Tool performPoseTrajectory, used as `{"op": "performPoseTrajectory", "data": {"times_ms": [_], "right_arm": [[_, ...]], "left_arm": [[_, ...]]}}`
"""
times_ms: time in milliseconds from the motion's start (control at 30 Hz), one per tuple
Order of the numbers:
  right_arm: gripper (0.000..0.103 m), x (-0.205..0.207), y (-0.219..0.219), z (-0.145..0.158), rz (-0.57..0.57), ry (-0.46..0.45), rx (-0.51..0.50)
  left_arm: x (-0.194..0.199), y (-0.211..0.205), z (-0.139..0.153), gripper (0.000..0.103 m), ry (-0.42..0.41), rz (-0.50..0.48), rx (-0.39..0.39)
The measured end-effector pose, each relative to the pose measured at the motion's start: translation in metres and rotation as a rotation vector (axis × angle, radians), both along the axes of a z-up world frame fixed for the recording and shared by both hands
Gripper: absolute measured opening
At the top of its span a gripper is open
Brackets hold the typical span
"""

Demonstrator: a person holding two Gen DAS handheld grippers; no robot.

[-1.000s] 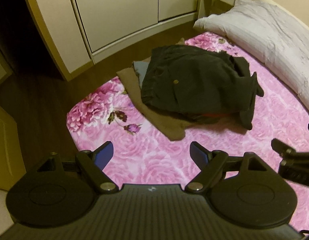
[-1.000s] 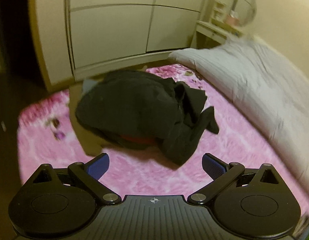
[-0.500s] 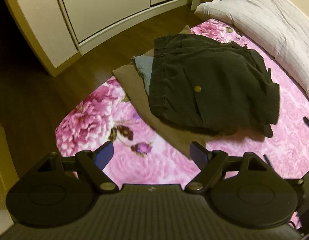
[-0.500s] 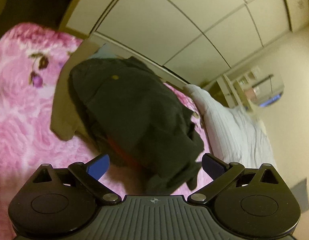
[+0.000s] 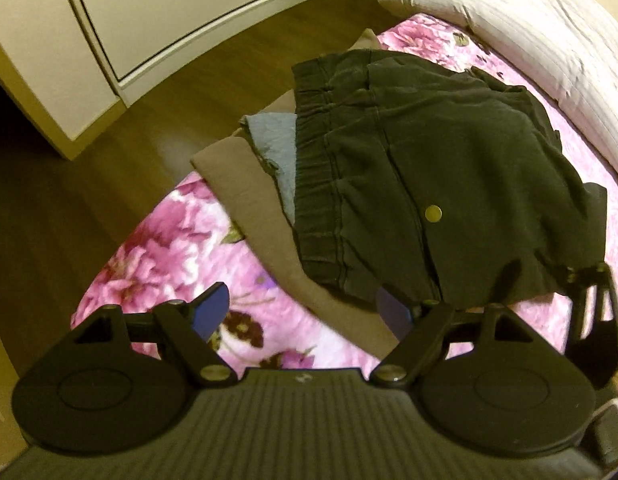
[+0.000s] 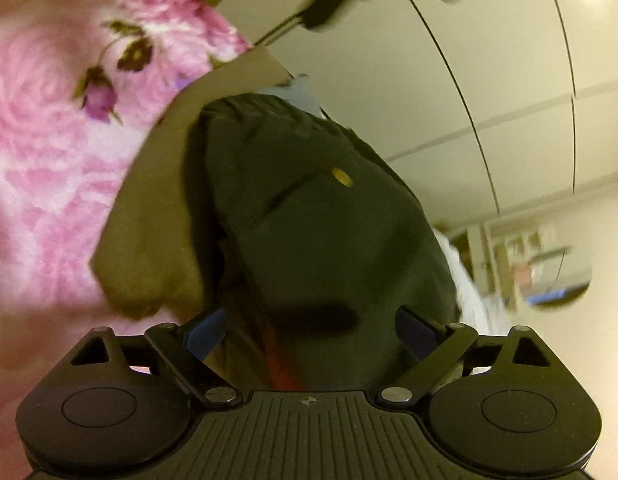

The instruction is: Fold clothes

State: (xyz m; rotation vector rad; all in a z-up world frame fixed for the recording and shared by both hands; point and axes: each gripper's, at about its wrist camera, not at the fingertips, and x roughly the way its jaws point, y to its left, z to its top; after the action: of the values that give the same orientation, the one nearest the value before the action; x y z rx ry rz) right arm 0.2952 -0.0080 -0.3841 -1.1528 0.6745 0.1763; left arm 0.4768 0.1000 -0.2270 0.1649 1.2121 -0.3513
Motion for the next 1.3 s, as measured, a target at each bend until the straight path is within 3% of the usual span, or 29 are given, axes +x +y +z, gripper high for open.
{"op": "performPoseTrajectory", "data": {"times_ms": [67, 100, 167, 233, 300, 367, 433, 500, 533, 567, 600, 700, 800, 900, 1000, 1233, 1300], "right_arm": [[0.084, 0.01, 0.003, -0.005, 0.018, -0.016, -0.011], [0.066, 0.016, 0.003, -0.004, 0.017, -0.019, 0.003], [0.062, 0.027, 0.001, 0.011, -0.015, 0.002, 0.093], [0.042, 0.031, -0.003, 0.031, -0.035, -0.005, 0.2], [0.039, 0.03, -0.006, 0.052, -0.043, -0.031, 0.307], [0.039, 0.028, -0.002, 0.062, -0.033, -0.076, 0.333], [0.039, 0.032, 0.004, 0.058, -0.041, -0.114, 0.284], [0.039, 0.045, 0.016, 0.035, -0.033, -0.105, 0.119], [0.034, 0.051, 0.018, 0.029, -0.033, -0.096, 0.08], [0.019, 0.058, 0.015, 0.037, -0.062, -0.08, 0.142], [0.014, 0.066, 0.012, 0.045, -0.092, -0.064, 0.203], [0.011, 0.087, -0.01, 0.1, -0.257, -0.065, 0.488], [0.01, 0.106, -0.066, 0.175, -0.522, -0.107, 0.916], [0.01, 0.102, -0.135, 0.239, -0.722, -0.226, 1.291], [0.01, 0.069, -0.2, 0.289, -0.863, -0.384, 1.607], [0.01, -0.11, -0.297, 0.395, -0.987, -0.77, 1.864], [0.01, -0.169, -0.312, 0.423, -1.009, -0.874, 1.889]], "left_arm": [[0.004, -0.001, -0.002, 0.076, 0.009, -0.004, -0.004], [0.007, -0.001, -0.003, 0.076, 0.013, -0.005, -0.006], [0.011, -0.001, -0.004, 0.076, 0.021, -0.008, -0.01], [0.014, 0.003, -0.001, 0.076, 0.023, 0.005, -0.013], [0.017, 0.008, 0.002, 0.076, 0.018, 0.021, -0.023], [0.021, 0.014, 0.006, 0.076, 0.008, 0.039, -0.025], [0.024, 0.017, 0.01, 0.076, -0.004, 0.054, -0.024], [0.025, 0.018, 0.015, 0.076, -0.013, 0.06, -0.027], [0.024, 0.019, 0.019, 0.076, -0.019, 0.06, -0.029], [0.023, 0.019, 0.022, 0.075, -0.024, 0.061, -0.031], [0.022, 0.019, 0.026, 0.074, -0.03, 0.062, -0.033], [0.017, 0.025, 0.047, 0.07, -0.077, 0.078, -0.048], [0.012, 0.028, 0.072, 0.069, -0.138, 0.091, -0.071], [0.004, 0.02, 0.098, 0.069, -0.198, 0.071, -0.094], [-0.01, 0.002, 0.12, 0.069, -0.24, 0.016, -0.116], [-0.077, -0.08, 0.161, 0.069, -0.275, -0.219, -0.205], [-0.1, -0.106, 0.17, 0.069, -0.277, -0.293, -0.229]]}}
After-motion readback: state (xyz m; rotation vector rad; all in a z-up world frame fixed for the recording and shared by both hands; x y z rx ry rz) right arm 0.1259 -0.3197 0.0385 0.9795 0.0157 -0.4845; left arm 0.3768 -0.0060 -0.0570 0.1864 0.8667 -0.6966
